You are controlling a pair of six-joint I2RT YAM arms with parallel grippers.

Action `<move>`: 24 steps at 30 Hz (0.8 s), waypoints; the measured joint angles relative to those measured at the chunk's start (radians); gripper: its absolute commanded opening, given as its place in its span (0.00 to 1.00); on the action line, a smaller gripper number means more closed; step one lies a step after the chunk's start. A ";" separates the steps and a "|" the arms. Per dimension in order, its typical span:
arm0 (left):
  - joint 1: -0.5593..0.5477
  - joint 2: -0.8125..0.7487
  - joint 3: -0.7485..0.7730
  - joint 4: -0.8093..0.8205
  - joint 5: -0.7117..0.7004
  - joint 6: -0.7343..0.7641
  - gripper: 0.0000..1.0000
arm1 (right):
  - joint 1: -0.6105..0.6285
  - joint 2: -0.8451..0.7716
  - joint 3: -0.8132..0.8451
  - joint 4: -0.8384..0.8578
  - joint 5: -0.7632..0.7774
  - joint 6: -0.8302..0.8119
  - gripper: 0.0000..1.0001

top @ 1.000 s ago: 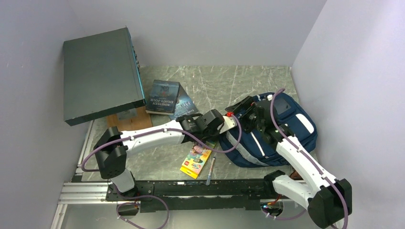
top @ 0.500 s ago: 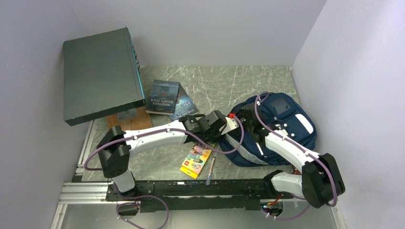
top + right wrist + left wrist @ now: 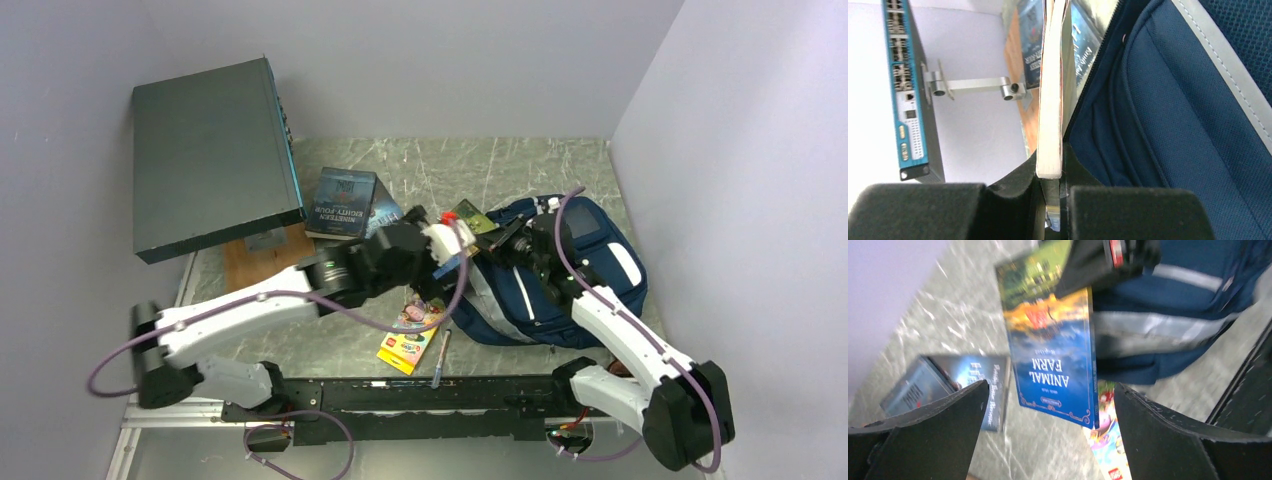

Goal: Pack the student bag
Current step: Pick up the book from the center of the board.

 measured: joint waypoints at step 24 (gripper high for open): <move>0.263 -0.611 -0.558 0.211 0.348 -1.199 1.00 | -0.038 -0.061 -0.333 0.602 -0.116 0.389 0.00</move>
